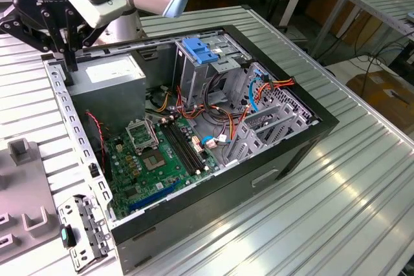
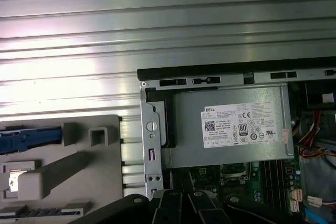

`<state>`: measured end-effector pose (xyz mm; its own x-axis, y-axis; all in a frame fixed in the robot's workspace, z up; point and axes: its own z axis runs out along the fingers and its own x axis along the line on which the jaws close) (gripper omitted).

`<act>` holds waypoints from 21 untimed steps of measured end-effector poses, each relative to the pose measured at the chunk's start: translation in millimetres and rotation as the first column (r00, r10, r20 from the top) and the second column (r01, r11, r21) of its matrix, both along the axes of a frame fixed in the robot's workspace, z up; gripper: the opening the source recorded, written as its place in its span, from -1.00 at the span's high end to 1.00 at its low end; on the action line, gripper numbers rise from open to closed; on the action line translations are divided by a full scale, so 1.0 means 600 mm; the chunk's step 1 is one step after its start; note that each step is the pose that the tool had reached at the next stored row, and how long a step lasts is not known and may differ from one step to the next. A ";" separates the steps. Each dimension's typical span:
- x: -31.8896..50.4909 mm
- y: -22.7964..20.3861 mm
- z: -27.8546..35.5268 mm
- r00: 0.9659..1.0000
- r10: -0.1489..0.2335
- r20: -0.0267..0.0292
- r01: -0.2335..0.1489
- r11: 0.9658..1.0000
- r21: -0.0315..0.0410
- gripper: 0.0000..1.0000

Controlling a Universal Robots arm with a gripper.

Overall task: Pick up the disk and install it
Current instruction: 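Reach for the disk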

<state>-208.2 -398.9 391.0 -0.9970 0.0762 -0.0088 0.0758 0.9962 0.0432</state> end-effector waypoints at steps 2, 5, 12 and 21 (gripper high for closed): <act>-0.003 0.0000 0.000 1.000 0.000 -0.001 0.000 1.000 0.000 0.79; -0.007 0.0000 0.000 1.000 0.000 -0.001 0.000 1.000 0.000 0.79; -0.016 0.0000 -0.001 1.000 0.000 -0.003 0.000 1.000 0.000 0.79; -0.028 0.0000 -0.001 1.000 0.000 -0.007 0.000 1.000 0.000 0.79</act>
